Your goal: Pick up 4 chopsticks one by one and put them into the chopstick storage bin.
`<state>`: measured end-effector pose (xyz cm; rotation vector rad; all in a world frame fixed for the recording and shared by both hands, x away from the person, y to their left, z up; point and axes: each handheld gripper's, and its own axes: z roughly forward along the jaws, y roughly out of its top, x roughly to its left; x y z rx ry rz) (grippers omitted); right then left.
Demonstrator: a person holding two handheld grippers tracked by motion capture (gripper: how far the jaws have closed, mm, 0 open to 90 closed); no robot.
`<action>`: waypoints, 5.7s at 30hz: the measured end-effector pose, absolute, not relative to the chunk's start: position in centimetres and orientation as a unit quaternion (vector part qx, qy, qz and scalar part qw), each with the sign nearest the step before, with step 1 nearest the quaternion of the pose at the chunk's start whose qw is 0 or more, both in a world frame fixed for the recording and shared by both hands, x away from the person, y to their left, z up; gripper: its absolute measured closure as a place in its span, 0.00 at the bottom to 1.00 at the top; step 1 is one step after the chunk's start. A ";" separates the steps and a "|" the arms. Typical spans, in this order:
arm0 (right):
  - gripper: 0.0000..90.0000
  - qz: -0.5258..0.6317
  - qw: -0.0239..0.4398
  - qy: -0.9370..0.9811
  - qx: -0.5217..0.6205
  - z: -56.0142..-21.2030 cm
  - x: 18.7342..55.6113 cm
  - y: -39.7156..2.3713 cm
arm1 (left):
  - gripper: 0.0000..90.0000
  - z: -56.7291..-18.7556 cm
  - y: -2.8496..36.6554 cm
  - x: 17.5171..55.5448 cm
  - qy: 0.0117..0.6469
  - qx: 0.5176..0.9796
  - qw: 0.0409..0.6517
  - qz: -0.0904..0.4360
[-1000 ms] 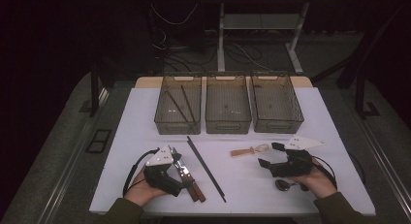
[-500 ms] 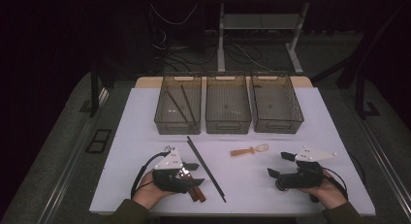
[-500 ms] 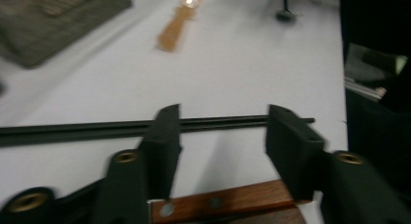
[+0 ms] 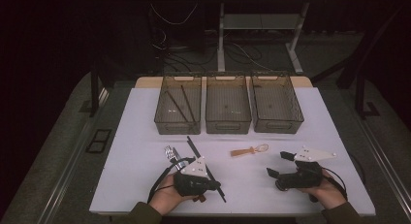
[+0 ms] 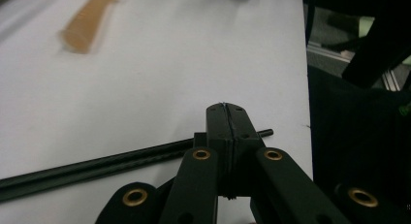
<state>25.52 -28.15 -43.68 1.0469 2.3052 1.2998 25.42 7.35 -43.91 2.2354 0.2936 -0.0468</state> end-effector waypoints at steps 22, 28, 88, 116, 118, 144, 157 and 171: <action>0.21 0.459 0.148 0.795 0.368 -43.4 25.5 -28.4 | 0.99 -44.7 4.6 25.7 0.084 0.921 0.380 -0.020; 0.21 0.460 0.149 0.795 0.367 -43.4 25.5 -28.5 | 0.99 -44.7 4.0 26.2 0.080 0.923 0.375 -0.013; 0.21 0.463 0.149 0.793 0.367 -43.3 25.5 -28.7 | 0.99 -44.7 -0.7 32.7 0.092 0.925 0.366 0.035; 0.21 0.464 0.148 0.792 0.368 -43.2 25.4 -28.7 | 0.99 -41.9 10.0 36.5 0.249 0.890 0.365 0.109; 0.21 0.463 0.148 0.793 0.367 -43.3 25.4 -28.7 | 0.99 -42.1 11.0 37.1 0.267 0.887 0.358 0.116; 0.21 0.463 0.147 0.794 0.366 -43.3 25.4 -28.7 | 0.99 -43.9 12.8 37.9 0.287 0.899 0.311 0.111; 0.21 0.463 0.148 0.794 0.366 -43.3 25.4 -28.7 | 0.99 -43.3 13.6 37.0 0.287 0.896 0.320 0.110; 0.21 0.461 0.147 0.795 0.366 -43.3 25.4 -28.6 | 0.99 -43.5 15.9 37.0 0.312 0.894 0.297 0.120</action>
